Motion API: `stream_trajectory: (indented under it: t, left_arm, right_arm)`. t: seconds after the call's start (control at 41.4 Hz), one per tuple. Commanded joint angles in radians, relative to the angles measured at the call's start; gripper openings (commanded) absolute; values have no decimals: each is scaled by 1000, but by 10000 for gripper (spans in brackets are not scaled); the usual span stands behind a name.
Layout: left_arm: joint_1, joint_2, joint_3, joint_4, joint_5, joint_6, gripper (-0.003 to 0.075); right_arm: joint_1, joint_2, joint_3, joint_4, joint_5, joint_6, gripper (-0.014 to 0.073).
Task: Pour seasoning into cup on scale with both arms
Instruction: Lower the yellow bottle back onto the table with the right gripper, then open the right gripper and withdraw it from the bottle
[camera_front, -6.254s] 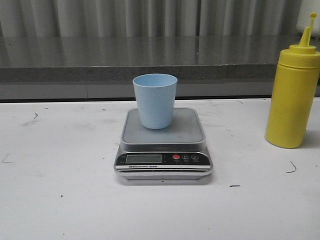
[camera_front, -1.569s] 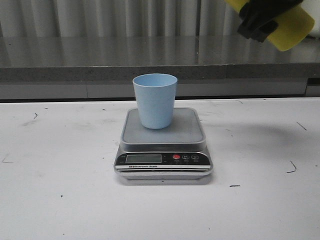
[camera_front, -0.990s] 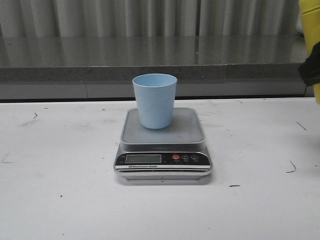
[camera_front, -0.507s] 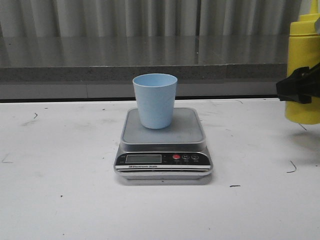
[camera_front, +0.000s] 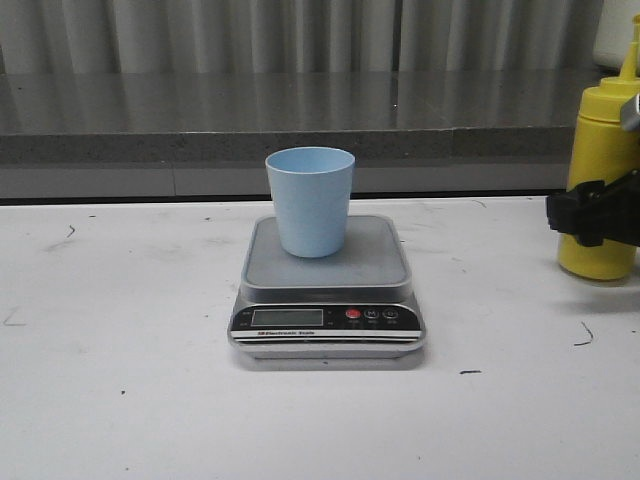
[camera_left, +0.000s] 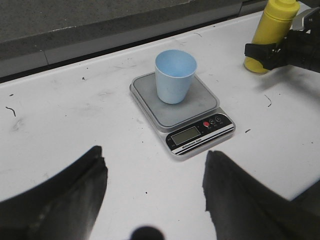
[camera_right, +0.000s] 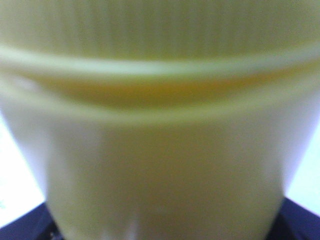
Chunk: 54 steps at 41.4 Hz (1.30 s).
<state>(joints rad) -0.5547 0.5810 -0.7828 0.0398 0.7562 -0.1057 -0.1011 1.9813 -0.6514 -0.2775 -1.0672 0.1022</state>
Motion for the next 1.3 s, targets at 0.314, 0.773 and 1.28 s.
stream_trajectory:
  t: [0.314, 0.773, 1.28]
  left_arm:
    - [-6, 1, -25, -4, -72, 2, 421]
    - [-6, 1, -25, -4, -72, 2, 421]
    - [-6, 1, -25, -4, -72, 2, 421]
  right_arm:
    - [-8, -46, -23, 21, -138, -10, 594]
    - [-8, -105, 88, 52, -141, -10, 596]
    - [83, -545, 187, -89, 594, 257, 596]
